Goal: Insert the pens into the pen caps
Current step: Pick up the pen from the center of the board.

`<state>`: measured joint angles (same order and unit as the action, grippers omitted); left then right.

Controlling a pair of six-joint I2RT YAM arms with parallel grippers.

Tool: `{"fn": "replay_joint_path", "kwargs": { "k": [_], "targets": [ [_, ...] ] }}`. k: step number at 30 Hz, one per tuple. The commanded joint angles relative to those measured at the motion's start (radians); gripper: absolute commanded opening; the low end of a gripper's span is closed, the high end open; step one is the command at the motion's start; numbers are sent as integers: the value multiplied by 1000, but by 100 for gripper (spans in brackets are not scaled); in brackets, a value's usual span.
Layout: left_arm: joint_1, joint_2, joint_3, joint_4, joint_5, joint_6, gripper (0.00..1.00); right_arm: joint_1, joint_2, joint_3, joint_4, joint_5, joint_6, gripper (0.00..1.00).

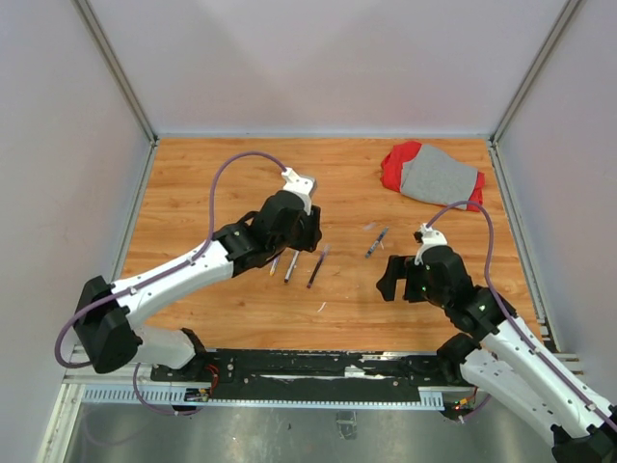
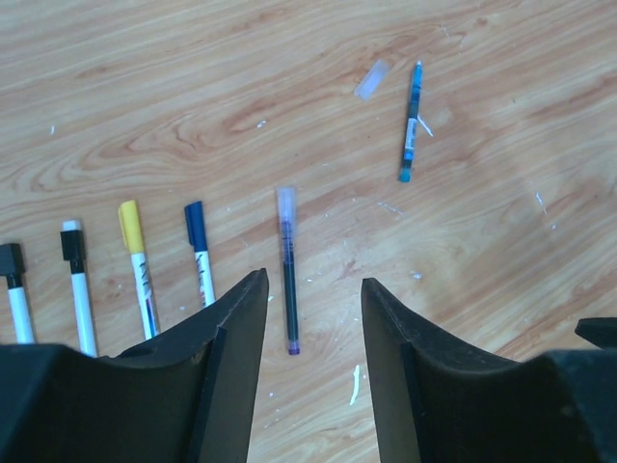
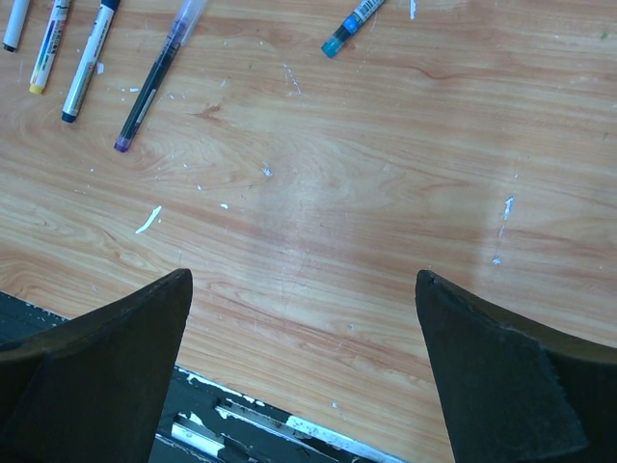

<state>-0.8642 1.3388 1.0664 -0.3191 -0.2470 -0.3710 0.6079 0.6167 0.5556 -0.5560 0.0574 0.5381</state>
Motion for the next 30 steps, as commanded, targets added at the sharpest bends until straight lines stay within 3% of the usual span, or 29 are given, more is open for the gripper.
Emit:
{"fn": "replay_joint_path", "kwargs": {
  "k": [1,11,23,30],
  "targets": [
    [51,-79,-54,49,53,11,49,-16,32,52,-36,16,-46,99],
    [237,-291,-165,26,142,12,52,-18,189,123,-43,31,-77,98],
    [240,-542,-251,-24,140,82,56,-108,335,139,39,-16,-46,98],
    [240,-595,-291,-33,124,100,60,-200,363,133,64,-36,-26,98]
  ]
}}
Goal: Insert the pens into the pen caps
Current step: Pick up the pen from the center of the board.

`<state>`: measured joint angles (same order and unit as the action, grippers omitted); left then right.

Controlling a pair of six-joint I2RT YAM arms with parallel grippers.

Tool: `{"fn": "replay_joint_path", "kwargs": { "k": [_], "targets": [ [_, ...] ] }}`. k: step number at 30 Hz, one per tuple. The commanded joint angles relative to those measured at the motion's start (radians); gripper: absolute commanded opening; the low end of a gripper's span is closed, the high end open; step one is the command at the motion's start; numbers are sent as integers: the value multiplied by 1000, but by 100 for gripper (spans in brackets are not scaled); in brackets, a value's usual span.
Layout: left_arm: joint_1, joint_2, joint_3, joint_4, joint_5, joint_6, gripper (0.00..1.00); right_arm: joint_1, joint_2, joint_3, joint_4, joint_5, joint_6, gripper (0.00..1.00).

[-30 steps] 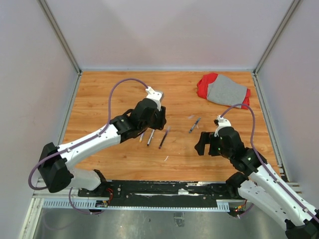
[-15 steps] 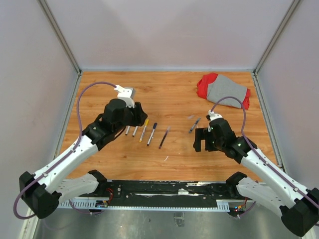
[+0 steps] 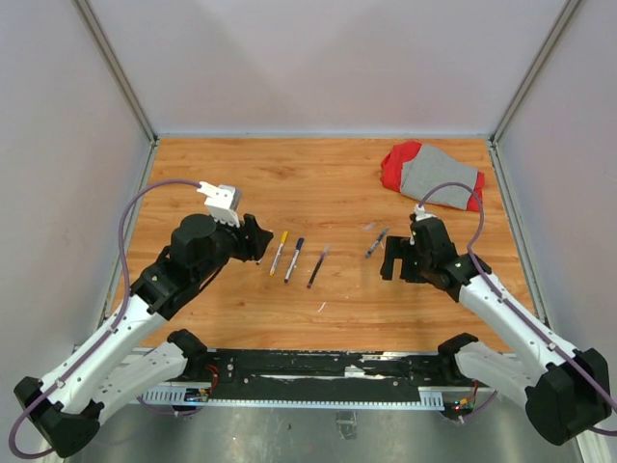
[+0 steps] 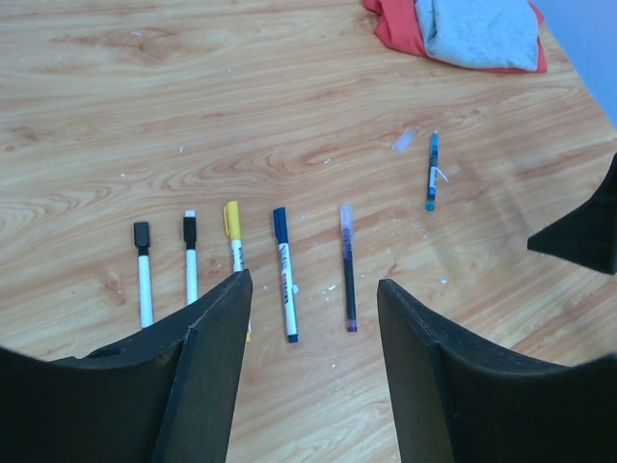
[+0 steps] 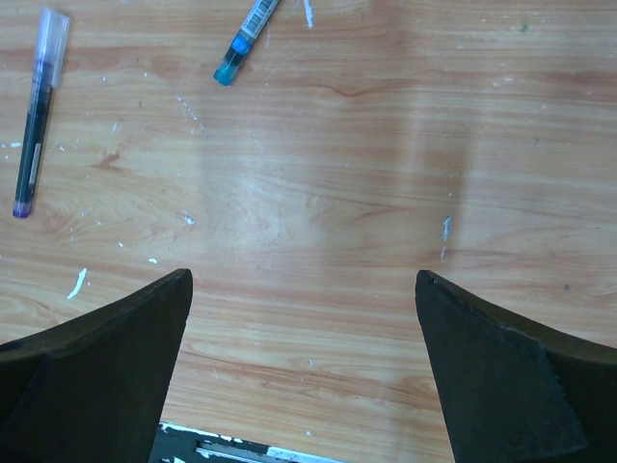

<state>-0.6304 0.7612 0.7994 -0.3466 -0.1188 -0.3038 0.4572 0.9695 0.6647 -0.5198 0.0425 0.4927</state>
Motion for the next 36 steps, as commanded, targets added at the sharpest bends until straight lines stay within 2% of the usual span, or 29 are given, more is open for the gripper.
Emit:
{"fn": "replay_joint_path", "kwargs": {
  "k": [1,10,15,18,27,36],
  "targets": [
    [6,-21,-33,-1,-2,38,61,-61,16,26,31,-26,21,98],
    [6,-47,-36,-18,15,81,63,-110,140,67,80,-24,-3,99],
    [6,-48,-47,-32,20,84,63,-119,222,93,140,-11,-13,90],
    [6,-44,-53,-16,24,86,63,-125,286,126,180,-13,-9,80],
    [6,-24,-54,-16,18,93,62,-125,536,297,201,51,73,78],
    [6,-24,-55,-14,14,98,62,-125,745,425,181,97,109,63]
  ]
}}
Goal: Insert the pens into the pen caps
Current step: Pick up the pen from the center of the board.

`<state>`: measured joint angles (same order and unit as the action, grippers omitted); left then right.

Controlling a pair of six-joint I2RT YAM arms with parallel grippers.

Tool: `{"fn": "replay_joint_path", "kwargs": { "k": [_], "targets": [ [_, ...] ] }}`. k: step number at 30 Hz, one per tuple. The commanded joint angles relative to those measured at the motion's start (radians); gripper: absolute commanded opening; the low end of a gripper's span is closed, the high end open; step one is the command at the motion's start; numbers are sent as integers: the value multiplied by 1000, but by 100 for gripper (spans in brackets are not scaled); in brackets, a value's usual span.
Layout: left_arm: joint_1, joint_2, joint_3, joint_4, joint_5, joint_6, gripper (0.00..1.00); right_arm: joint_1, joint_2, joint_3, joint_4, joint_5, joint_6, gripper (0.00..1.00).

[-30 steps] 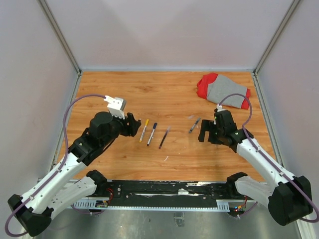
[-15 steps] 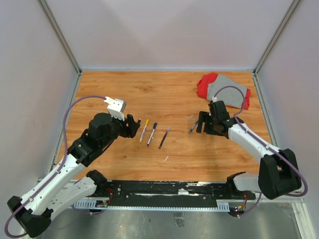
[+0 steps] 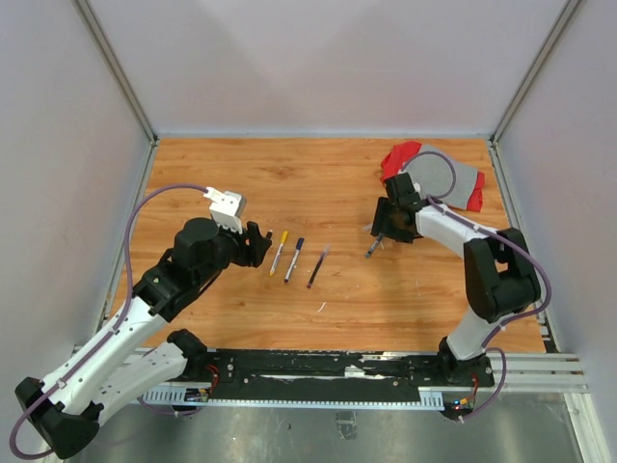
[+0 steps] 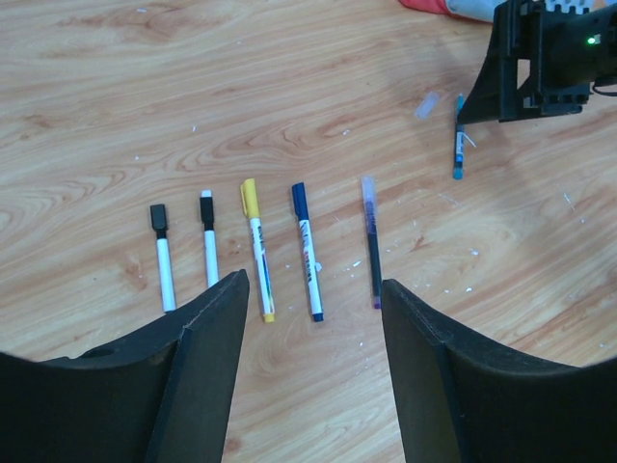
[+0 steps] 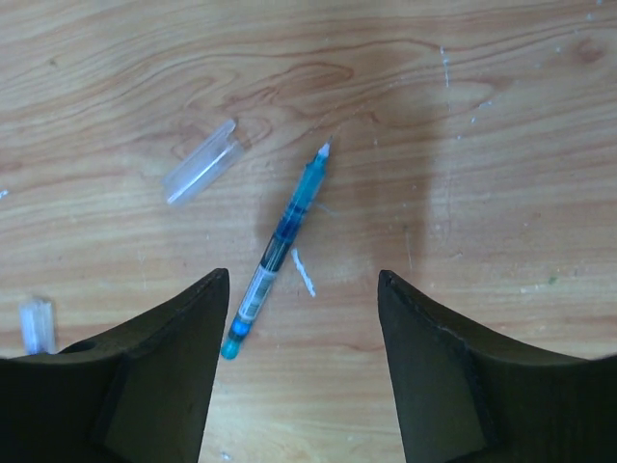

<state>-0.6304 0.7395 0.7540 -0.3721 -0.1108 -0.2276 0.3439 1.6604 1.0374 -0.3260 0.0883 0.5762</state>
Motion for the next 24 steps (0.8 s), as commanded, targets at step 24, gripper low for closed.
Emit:
{"fn": "replay_joint_path", "kwargs": {
  "k": [24],
  "targets": [
    [6,14,-7,12,37,27,61,-3,171,48,-62,88,-43,37]
  ]
}}
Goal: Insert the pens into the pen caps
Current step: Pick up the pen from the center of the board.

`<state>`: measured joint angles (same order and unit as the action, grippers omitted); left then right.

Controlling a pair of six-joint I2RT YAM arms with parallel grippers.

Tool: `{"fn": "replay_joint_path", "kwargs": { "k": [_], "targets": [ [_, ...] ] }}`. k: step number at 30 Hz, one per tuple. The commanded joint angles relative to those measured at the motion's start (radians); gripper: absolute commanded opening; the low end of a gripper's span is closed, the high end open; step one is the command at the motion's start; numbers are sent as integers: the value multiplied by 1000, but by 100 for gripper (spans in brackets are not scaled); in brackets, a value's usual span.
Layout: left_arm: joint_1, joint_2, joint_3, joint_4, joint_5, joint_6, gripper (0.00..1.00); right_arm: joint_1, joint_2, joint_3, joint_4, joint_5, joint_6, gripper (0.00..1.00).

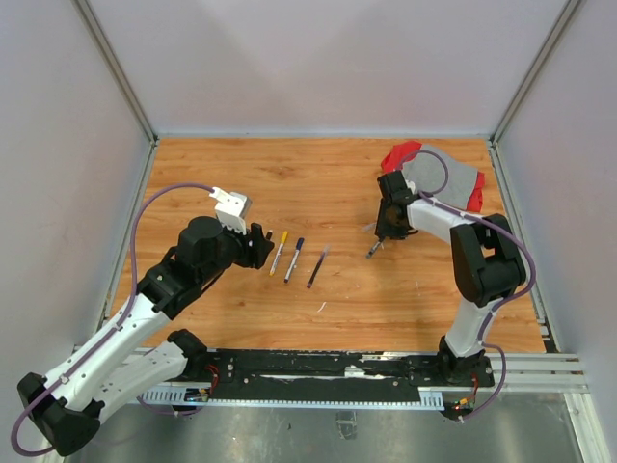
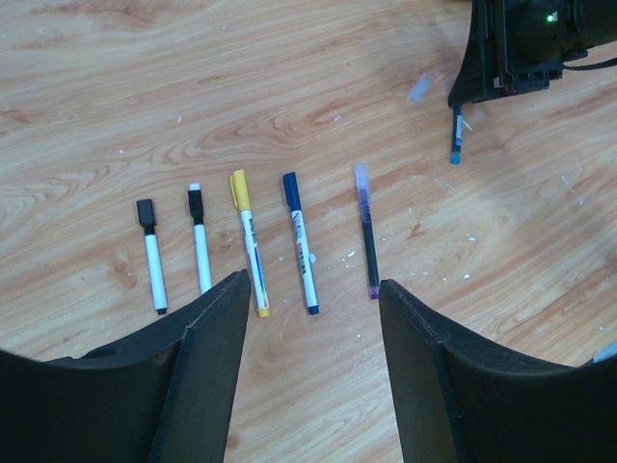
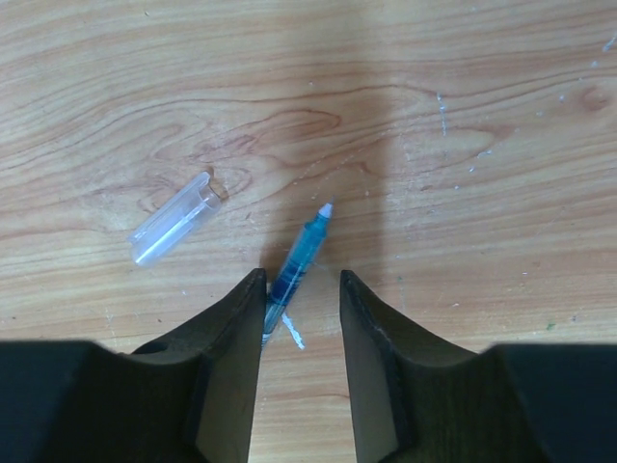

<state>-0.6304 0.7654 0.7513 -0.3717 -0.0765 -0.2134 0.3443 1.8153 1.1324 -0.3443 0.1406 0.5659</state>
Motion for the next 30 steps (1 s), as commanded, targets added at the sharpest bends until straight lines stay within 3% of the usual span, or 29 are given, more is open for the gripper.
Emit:
{"fn": "replay_joint_path", "kwargs": {
  "k": [1,8,14,30],
  "targets": [
    [6,-12,-4,10,-5,12,61,-5,14,-57,-43,32,-38,34],
    [6,-21,3,8,-19,-9,62,-40,-73,-170,-6,0,-56,12],
    [6,-34,22,-4,-52,-71,66,-75,-208,-291,26,-21,-62,3],
    [-12,-14,-114,220,99,-279,78,-62,-744,-562,215,-350,-112,1]
  ]
}}
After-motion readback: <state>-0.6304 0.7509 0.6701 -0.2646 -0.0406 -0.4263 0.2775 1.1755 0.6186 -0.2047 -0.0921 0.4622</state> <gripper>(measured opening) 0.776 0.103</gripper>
